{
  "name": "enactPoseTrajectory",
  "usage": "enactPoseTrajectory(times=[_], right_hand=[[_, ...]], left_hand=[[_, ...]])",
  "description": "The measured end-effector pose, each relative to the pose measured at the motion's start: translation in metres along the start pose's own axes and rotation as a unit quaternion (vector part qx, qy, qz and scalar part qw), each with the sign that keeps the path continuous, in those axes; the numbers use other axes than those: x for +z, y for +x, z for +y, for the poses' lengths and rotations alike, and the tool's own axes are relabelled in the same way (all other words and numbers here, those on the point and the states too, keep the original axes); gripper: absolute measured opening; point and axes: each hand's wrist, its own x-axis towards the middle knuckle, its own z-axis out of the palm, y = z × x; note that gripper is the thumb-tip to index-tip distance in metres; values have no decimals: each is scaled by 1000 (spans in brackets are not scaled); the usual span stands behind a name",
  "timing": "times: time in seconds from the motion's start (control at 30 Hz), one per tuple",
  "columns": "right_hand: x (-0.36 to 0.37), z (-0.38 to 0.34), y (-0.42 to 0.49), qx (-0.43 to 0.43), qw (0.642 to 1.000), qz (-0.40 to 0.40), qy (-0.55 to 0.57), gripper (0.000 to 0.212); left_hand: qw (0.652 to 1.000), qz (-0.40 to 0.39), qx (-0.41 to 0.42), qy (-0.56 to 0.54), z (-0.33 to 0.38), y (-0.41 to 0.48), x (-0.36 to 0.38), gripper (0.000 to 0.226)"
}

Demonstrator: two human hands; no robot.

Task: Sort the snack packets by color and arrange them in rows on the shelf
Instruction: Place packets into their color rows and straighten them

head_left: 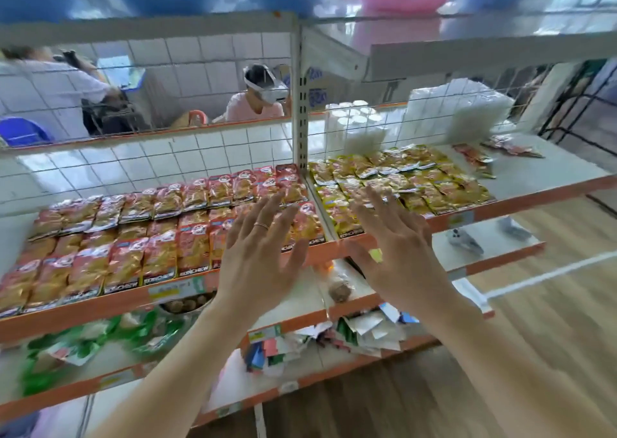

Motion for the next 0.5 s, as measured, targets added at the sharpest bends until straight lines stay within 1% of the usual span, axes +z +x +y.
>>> enactPoseTrajectory(times=[0.23, 0.33, 0.5], right_hand=[[-60, 110, -35, 59, 998, 32, -20, 72], [-80, 147, -51, 83, 995, 40, -38, 73], [-99, 198, -74, 130, 989, 56, -43, 72]], left_hand=[[999, -6, 42, -17, 121, 41, 46, 63], [998, -20, 52, -24, 163, 52, 65, 65], [996, -41, 77, -34, 219, 62, 95, 62]])
